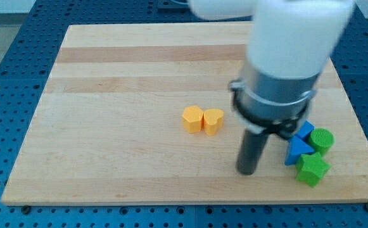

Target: Touch the bottom of the green star

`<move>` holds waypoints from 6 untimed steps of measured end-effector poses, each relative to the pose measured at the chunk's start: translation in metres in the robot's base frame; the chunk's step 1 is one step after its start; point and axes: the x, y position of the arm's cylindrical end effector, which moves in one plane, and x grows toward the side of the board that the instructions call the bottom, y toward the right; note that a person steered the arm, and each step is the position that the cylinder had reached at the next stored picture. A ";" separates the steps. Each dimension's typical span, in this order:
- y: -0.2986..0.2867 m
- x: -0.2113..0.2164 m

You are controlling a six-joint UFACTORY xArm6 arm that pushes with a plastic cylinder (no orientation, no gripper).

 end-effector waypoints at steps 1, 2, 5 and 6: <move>0.024 0.035; 0.031 0.035; 0.127 0.026; 0.127 0.026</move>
